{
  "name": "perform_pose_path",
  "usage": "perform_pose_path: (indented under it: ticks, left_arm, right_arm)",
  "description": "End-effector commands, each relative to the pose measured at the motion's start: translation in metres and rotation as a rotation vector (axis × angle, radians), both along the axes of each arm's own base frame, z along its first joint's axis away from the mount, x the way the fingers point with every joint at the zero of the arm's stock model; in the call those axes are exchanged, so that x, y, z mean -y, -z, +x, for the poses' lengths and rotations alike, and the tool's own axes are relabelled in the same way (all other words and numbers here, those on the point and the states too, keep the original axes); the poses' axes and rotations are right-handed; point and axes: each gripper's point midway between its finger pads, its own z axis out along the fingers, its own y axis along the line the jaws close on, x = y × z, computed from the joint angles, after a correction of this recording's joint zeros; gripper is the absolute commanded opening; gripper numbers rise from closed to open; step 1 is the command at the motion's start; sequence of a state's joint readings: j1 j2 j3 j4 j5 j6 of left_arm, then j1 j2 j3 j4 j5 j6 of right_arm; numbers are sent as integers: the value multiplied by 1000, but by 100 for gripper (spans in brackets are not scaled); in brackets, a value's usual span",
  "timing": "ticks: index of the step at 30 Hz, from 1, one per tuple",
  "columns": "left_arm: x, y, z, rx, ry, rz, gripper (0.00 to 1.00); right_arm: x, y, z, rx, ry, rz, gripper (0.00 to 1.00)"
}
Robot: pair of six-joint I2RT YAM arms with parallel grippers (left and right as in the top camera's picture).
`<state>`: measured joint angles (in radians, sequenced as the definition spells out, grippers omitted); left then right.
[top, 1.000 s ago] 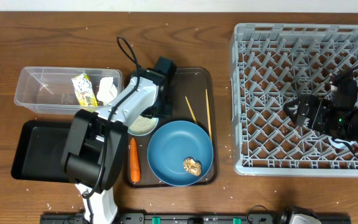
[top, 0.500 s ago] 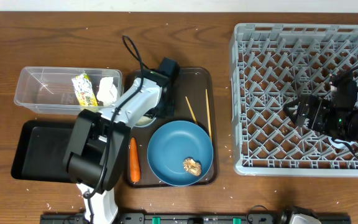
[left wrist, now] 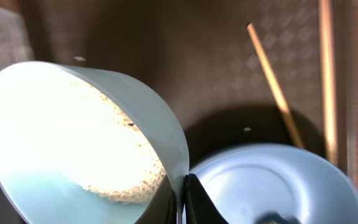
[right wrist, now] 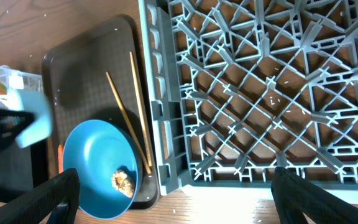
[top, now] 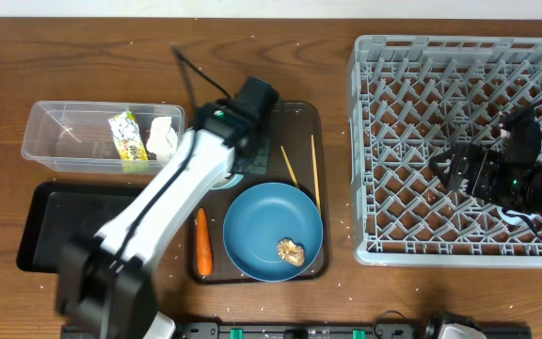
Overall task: Sort waste into correct bins and load items into the dishwasher rack
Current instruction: 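Grasp the light-blue rice bowl rim with the left gripper, then carry the bowl left over the black tray and tip it over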
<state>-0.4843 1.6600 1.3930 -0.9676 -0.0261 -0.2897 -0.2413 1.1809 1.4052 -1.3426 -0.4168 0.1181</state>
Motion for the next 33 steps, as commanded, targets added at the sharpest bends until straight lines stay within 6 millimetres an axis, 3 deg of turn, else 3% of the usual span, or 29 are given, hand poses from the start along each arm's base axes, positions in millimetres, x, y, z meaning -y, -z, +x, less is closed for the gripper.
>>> perform_pose_path:
  ticks: [1,7,12,17,23,27,33]
  left_arm:
    - [-12,-31,-2,56,-94,-41,6]
    - [-61,-66,-16,65,-298,-148,6]
    - [-119,-78,-21,41,-493,-265,6]
    - [-156,-73,-26,1,-601,-460,6]
    - [-184,-54,-36,-4,-688,-736,6]
    - [-196,-47,-38,69,-691,-945,6]
    - [-221,-38,-53,223,-688,-1095,6]
  right_arm:
    - [-4,0,0,-1,-15,-2,92]
    - [-4,1,-1,-5,-15,-1,92]
    - [-4,1,-1,-5,-15,-1,92]
    - [-4,1,-1,-4,-15,-1,93]
    - [-4,0,0,-1,-15,-2,93]
    - [-4,0,0,3,-15,-3,93]
    - [-2,0,1,6,-14,-11,94]
